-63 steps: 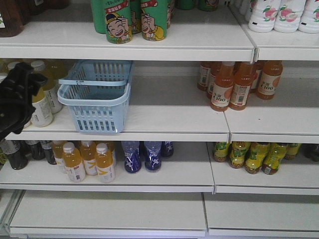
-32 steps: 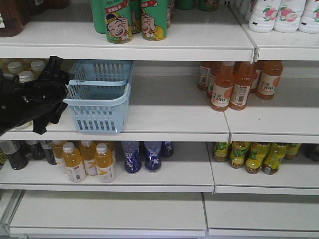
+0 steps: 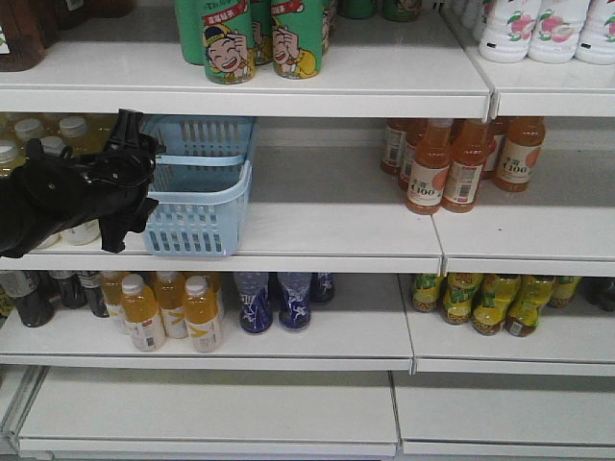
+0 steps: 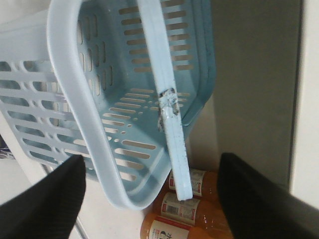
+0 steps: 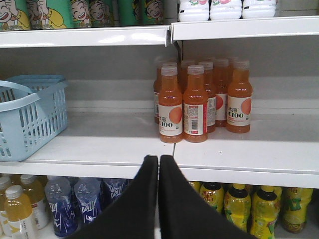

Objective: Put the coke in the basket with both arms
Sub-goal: 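Close the left gripper on the light-blue basket handle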

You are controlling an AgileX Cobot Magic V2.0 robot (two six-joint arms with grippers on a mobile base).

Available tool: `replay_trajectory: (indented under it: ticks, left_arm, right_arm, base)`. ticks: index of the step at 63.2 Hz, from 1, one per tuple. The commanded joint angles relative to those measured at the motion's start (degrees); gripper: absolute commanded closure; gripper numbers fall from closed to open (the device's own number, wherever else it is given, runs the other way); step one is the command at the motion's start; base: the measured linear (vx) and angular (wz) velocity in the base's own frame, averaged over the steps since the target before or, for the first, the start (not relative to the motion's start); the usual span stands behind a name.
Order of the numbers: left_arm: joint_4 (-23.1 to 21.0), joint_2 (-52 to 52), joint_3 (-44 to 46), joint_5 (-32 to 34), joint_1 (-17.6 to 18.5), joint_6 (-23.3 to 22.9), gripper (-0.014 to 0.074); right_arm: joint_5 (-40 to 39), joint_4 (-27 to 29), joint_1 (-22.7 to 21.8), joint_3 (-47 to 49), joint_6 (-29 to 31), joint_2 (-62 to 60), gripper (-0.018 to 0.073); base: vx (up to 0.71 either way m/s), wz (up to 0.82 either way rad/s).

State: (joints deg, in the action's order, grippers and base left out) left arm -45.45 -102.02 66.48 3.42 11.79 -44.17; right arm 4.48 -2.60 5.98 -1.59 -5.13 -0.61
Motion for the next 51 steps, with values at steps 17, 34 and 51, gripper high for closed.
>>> replay_trajectory:
  ticks: [17,34,51]
  left_arm:
    - [-0.24,-1.04,6.37,2.5,0.29,-1.59,0.0076]
    - [-0.24,-2.97,7.23,4.49,0.29,-2.13,0.0076]
    - [-0.24,-3.8,7.23,6.9,0.29,-2.13,0.0076]
  right_arm:
    - [-4.48,-0.21,-0.15,-0.65,0.29,-1.02,0.0569]
    - [-4.48,-0.21,-0.15,-0.65,0.29,-1.02,0.0569]
    - [-4.48,-0.21,-0.15,-0.65,0.29,-1.02,0.0569]
  base:
    - [0.0,0.0]
    - [0.0,0.0]
    - [0.0,0.0]
